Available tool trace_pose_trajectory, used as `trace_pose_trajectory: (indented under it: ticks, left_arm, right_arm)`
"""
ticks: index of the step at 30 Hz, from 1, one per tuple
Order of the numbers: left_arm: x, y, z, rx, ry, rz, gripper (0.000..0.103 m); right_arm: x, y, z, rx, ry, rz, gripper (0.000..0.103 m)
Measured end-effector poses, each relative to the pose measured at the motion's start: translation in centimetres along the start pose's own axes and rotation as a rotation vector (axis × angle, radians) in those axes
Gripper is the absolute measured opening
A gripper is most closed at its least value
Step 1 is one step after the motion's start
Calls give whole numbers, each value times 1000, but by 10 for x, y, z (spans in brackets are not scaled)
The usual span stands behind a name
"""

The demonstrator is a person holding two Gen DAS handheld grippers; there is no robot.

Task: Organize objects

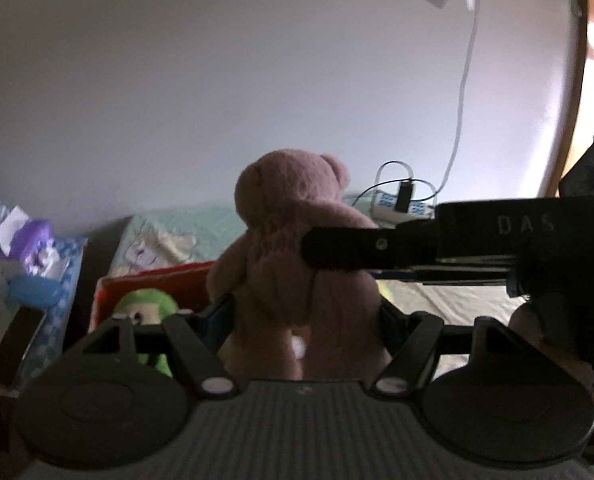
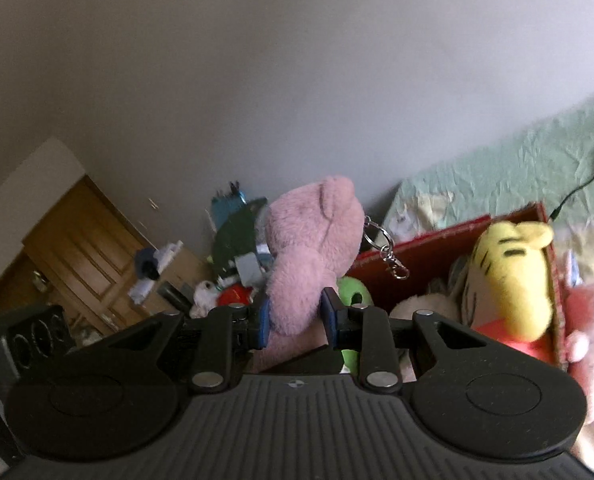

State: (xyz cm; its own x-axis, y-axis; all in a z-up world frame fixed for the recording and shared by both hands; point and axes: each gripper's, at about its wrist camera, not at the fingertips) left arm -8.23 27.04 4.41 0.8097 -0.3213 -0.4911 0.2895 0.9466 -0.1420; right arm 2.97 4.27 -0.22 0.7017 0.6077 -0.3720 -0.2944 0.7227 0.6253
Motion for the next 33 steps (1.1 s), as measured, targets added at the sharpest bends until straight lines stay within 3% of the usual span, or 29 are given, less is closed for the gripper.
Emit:
trace_pose_trajectory:
  ticks: [7, 10, 14, 21, 26, 33]
  left_arm:
    - [21, 38, -13, -50, 63, -8, 72]
    - [26, 43, -18, -58, 86, -46, 69]
    - [41, 46, -25, -37, 120, -41, 69]
    - [54, 60, -35, -50, 169, -48, 70]
    - [55, 75, -41, -65, 192, -9, 72]
    - [66, 85, -45, -117, 244, -22, 73]
  right_arm:
    - [32, 6, -11, -36, 74, -113, 27]
    - [40, 5, -12, -58, 70, -157, 27]
    - [55, -2, -10, -47, 95, -193, 26]
    - [78, -5, -14, -13, 153, -184, 26]
    - [89, -4, -20, -34, 182, -194, 26]
    - [90, -33, -19, 115, 194, -188, 24]
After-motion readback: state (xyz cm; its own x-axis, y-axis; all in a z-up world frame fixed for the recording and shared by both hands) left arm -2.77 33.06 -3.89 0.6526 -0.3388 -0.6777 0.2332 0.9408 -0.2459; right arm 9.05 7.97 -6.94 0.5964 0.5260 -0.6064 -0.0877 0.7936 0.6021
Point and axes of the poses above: each gripper's, at about its wrist camera, not at the fingertips, and x roughly the way its jaws point, y to its left, z to its top, and after that the axes turned 6 degrees about -z, right-handed
